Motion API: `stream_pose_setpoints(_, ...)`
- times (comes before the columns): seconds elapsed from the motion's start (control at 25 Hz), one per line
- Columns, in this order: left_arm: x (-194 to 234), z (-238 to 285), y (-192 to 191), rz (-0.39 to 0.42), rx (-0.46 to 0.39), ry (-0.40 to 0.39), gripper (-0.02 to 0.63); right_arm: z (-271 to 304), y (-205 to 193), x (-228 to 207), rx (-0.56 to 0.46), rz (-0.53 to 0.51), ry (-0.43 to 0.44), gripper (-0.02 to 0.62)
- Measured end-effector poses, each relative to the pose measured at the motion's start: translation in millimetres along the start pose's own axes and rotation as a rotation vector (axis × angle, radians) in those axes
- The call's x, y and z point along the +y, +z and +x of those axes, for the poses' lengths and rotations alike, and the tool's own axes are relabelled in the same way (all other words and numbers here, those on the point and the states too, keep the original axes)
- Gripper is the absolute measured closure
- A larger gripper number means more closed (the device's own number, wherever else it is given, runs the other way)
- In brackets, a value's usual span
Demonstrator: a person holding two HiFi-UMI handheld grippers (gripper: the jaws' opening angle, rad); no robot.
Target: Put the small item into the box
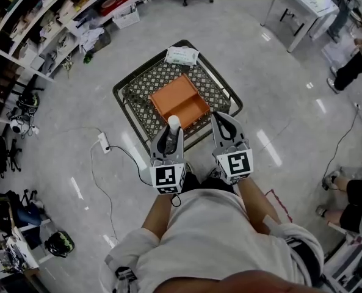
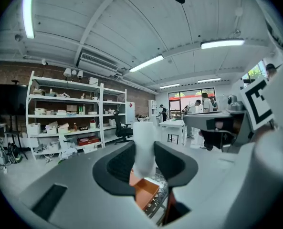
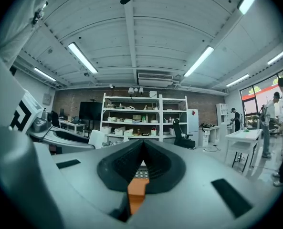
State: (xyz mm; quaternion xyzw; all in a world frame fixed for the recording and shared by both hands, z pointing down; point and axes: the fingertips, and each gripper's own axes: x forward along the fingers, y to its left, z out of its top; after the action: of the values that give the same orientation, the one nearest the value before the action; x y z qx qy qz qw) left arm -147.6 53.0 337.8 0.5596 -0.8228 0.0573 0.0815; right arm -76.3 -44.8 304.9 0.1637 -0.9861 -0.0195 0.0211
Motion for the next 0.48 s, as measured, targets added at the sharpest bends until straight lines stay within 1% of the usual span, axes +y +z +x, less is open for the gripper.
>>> stream_pose_setpoints(0.08, 8, 0, 6, 0.014, -0.016, 0.000, 0.469, 4, 2, 1, -0.001, 0.004, -0.017, 0.592)
stream_pose_setpoints(0.24, 23, -7, 21, 0.016, -0.047, -0.009, 0.469, 9, 15, 11, -0.009, 0.010, -0.041, 0.592)
stream_pose_setpoints(0.48, 36, 1, 34, -0.006, -0.076, -0.043, 0.469, 22, 24, 17, -0.016, -0.019, -0.060, 0.592)
